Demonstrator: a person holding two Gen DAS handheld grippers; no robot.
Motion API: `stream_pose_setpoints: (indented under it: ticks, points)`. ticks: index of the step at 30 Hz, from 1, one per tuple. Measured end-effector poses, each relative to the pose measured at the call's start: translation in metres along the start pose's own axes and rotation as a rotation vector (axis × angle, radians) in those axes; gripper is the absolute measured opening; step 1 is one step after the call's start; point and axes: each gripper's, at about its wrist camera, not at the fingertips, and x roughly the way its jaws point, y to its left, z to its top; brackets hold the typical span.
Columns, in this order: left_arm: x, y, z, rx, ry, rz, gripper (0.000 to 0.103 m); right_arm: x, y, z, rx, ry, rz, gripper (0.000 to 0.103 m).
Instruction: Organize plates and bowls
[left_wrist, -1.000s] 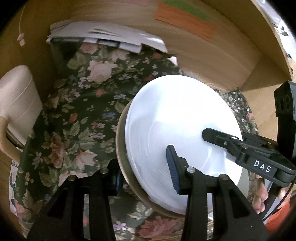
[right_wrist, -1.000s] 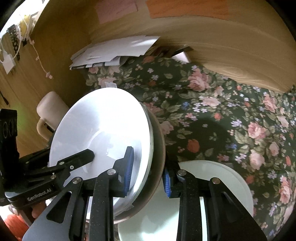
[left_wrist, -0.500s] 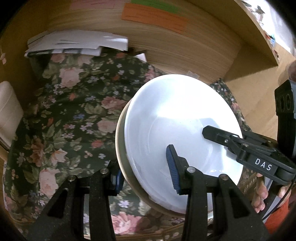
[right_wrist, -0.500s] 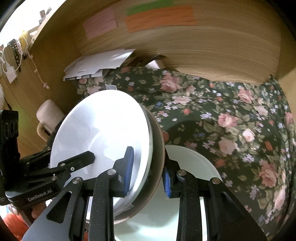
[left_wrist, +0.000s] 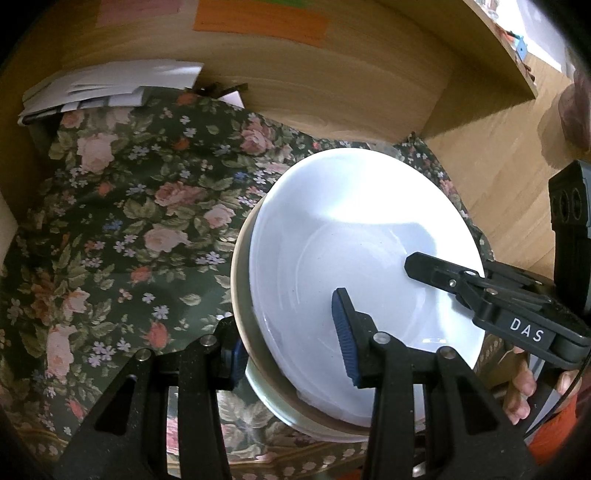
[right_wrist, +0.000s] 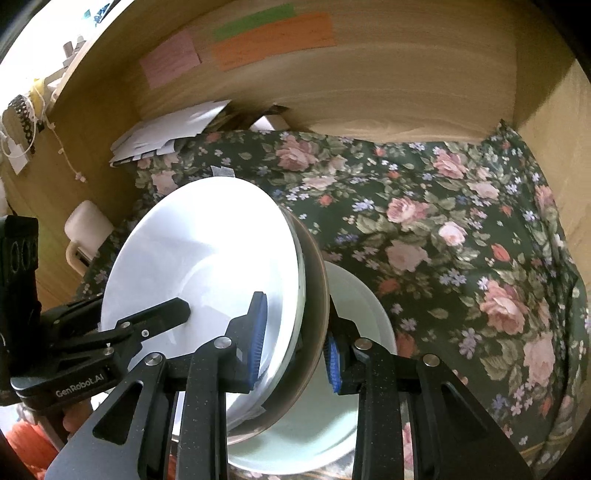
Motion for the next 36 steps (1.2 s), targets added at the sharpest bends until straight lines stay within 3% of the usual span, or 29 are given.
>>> stream_pose_setpoints:
  ticks: [14, 19, 22, 25, 29, 36]
  points:
    - [0.028, -0.004, -0.009, -0.011, 0.087, -0.021, 0.04, 0.017, -0.017, -0.013, 0.033, 0.067, -0.003, 0.026]
    - [0.029, -0.003, -0.009, 0.023, 0.077, -0.033, 0.038, 0.017, -0.023, -0.016, 0.041, 0.048, 0.027, 0.028]
    - [0.032, 0.0, -0.007, 0.027, 0.079, -0.047, 0.038, 0.014, -0.016, -0.017, -0.001, 0.018, -0.004, 0.03]
    - [0.03, -0.001, -0.008, 0.048, 0.054, -0.03, 0.043, 0.01, -0.01, -0.019, -0.049, -0.015, -0.064, 0.033]
    - [0.025, 0.001, -0.008, 0.059, 0.012, 0.007, 0.051, -0.001, -0.007, -0.02, -0.092, -0.089, -0.145, 0.048]
    - [-0.01, 0.0, -0.003, 0.078, -0.131, 0.05, 0.058, -0.038, 0.001, -0.017, -0.115, -0.237, -0.182, 0.059]
